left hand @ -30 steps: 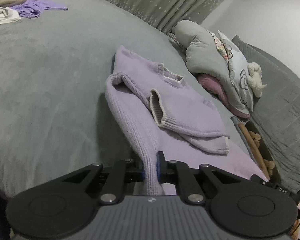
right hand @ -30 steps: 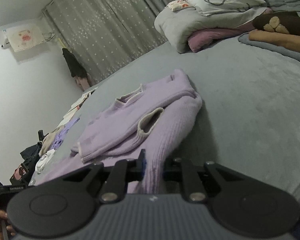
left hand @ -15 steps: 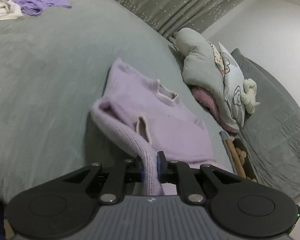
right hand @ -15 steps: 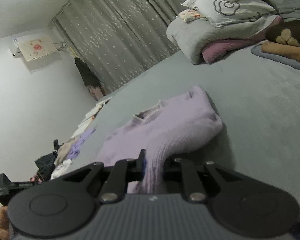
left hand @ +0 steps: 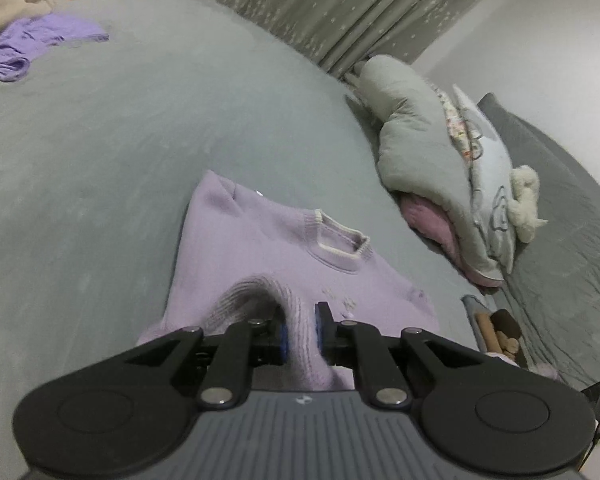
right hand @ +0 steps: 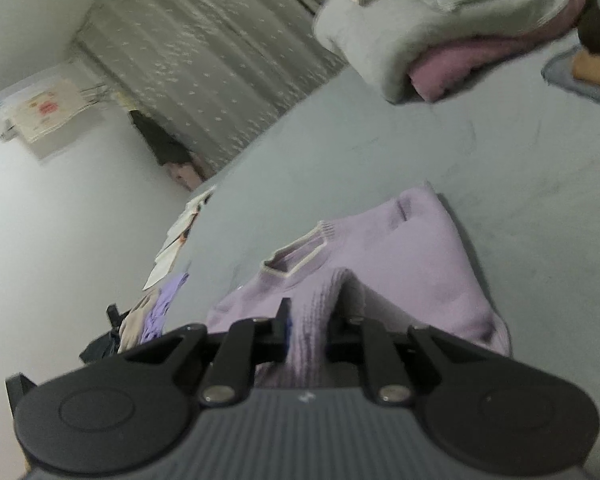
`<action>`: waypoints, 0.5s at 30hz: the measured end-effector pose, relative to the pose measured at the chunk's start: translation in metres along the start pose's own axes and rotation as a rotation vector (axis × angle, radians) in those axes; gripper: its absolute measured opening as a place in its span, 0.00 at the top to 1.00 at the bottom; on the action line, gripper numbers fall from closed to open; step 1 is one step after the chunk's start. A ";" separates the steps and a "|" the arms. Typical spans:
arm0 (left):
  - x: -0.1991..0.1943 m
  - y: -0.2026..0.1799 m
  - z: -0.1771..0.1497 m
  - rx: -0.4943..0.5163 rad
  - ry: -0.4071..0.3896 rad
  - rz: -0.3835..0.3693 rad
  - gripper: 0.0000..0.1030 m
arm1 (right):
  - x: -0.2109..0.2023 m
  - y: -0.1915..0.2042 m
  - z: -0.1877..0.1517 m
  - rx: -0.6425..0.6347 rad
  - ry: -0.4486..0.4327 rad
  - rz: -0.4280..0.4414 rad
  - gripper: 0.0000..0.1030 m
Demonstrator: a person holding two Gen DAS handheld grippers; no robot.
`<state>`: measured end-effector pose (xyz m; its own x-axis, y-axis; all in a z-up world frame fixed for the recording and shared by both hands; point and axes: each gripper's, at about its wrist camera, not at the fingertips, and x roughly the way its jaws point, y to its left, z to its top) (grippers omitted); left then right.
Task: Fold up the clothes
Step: 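Lift the hem with both grippers and fold it over toward the collar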
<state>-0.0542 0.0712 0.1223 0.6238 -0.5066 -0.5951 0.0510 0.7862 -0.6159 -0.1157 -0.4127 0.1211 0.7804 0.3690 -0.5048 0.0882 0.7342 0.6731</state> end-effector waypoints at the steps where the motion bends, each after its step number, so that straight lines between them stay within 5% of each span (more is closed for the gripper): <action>1: 0.009 0.003 0.007 -0.009 0.010 0.012 0.89 | 0.010 -0.005 0.007 0.027 0.009 -0.005 0.88; 15: 0.104 0.053 0.048 -0.144 0.057 0.071 0.85 | 0.135 -0.064 0.059 0.159 0.110 -0.089 0.84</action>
<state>0.0504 0.0770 0.0529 0.5767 -0.4739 -0.6654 -0.1065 0.7639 -0.6364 0.0205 -0.4433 0.0410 0.6936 0.3731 -0.6163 0.2575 0.6705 0.6958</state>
